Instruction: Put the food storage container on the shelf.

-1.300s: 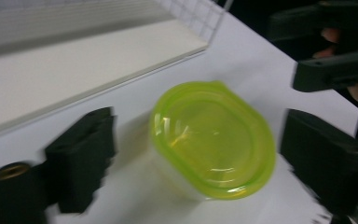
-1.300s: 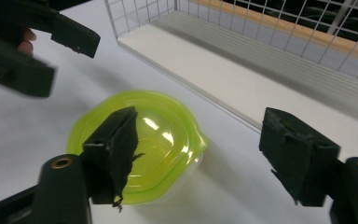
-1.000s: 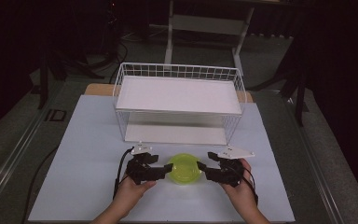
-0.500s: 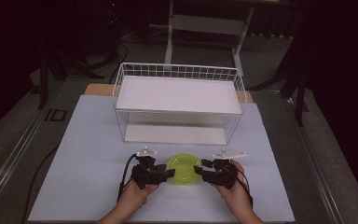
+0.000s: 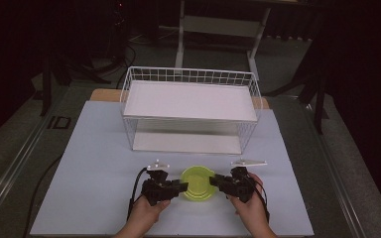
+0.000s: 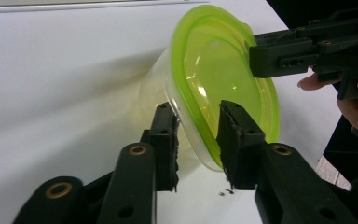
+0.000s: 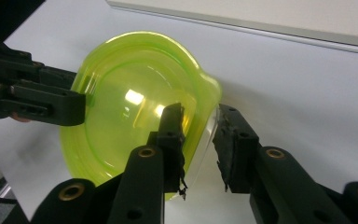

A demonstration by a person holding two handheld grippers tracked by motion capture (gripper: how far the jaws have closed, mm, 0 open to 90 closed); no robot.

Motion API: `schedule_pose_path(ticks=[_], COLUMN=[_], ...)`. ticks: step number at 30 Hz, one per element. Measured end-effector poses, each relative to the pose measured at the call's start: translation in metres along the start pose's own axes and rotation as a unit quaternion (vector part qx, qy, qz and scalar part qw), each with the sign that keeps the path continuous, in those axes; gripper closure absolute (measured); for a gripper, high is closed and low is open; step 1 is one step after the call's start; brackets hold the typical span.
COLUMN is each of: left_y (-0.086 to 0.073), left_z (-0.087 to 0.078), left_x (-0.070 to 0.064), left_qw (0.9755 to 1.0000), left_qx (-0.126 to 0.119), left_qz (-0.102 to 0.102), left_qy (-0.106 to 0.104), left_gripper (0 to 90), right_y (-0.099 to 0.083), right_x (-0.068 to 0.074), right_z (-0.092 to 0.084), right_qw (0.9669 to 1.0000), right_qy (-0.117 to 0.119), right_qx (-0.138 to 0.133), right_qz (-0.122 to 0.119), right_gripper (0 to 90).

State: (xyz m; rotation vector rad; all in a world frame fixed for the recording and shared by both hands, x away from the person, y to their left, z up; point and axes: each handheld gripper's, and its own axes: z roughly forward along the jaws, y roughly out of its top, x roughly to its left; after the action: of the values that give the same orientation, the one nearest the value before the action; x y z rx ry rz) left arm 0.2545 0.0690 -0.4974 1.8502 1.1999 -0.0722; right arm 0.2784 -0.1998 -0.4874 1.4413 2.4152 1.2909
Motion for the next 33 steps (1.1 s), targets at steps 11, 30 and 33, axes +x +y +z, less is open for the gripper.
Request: schedule_pose_path(ticks=[11, 30, 33], left_y=[-0.006, 0.044, 0.053], left_z=[-0.01, -0.058, -0.064], left_x=[0.004, -0.022, -0.025], left_qw=[0.9999, 0.9975, 0.9971], left_qx=[-0.005, -0.068, -0.073], left_qz=[-0.004, 0.016, 0.017], left_qy=[0.008, -0.013, -0.013], left_gripper=[81.5, 81.8, 81.8], right_y=[-0.002, 0.047, 0.057], right_x=[0.015, 0.041, 0.044], right_z=[-0.002, -0.051, -0.057], right_qw=[0.9991, 0.9933, 0.9922], right_qy=[-0.013, -0.002, -0.003], right_qx=[-0.023, -0.097, -0.104], right_qz=[-0.032, -0.063, -0.068], right_gripper=[79.5, 79.8, 79.9])
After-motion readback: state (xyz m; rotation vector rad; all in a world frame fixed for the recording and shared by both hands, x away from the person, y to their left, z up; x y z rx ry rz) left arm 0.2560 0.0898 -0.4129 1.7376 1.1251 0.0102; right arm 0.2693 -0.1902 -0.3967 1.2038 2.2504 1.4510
